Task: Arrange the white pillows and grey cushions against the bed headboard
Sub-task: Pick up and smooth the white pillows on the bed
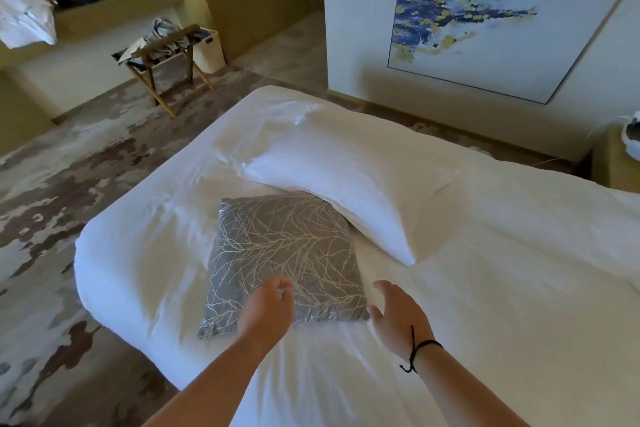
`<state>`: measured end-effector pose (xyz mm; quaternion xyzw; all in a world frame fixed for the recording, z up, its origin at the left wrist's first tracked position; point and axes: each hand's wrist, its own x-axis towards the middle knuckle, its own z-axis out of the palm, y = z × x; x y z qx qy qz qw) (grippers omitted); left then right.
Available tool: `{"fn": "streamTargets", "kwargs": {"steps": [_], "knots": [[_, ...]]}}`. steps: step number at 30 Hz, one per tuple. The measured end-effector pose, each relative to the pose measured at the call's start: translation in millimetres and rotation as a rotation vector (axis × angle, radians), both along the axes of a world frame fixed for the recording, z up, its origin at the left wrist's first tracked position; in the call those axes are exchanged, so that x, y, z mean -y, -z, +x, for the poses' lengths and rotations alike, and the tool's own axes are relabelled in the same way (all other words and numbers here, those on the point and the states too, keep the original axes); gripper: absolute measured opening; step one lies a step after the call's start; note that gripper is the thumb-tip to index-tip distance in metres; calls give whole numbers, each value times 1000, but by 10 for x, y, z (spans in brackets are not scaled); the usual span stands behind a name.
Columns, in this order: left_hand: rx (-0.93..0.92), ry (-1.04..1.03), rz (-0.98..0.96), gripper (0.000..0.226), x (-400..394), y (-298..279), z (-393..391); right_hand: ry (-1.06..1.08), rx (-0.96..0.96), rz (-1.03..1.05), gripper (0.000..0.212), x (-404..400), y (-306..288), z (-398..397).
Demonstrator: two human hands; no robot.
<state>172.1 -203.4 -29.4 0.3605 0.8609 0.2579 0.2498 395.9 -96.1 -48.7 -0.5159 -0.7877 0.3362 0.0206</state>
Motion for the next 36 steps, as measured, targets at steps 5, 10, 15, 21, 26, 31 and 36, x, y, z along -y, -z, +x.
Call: {"fn": "streamTargets", "kwargs": {"steps": [5,10,15,21,26,31,36], "knots": [[53,10,-33,18,-480,570,-365,72,160,-28,54,-353,225,-165],[-78,103,-67,30,-1066,1211,-802,95,289,-20,60,-946,545,-545],[-226,288,-110,49,-1607,1841,-1067,70,336,73,69,-1605,1063,-1023],[-449,354,-107,67,-1886,2576,-1255,46,515,250,89,-2301,1764,-1264],[-497,343,-66,67,-1948,2930,-1193,60,606,306,111,-2548,2246,-1326],[-474,345,-57,68,-2008,3094,-1187,-3,636,457,95,-2752,2495,-1285],[-449,359,-76,67,-2065,3115,-1211,-110,539,477,92,-2991,2391,-1183]]}}
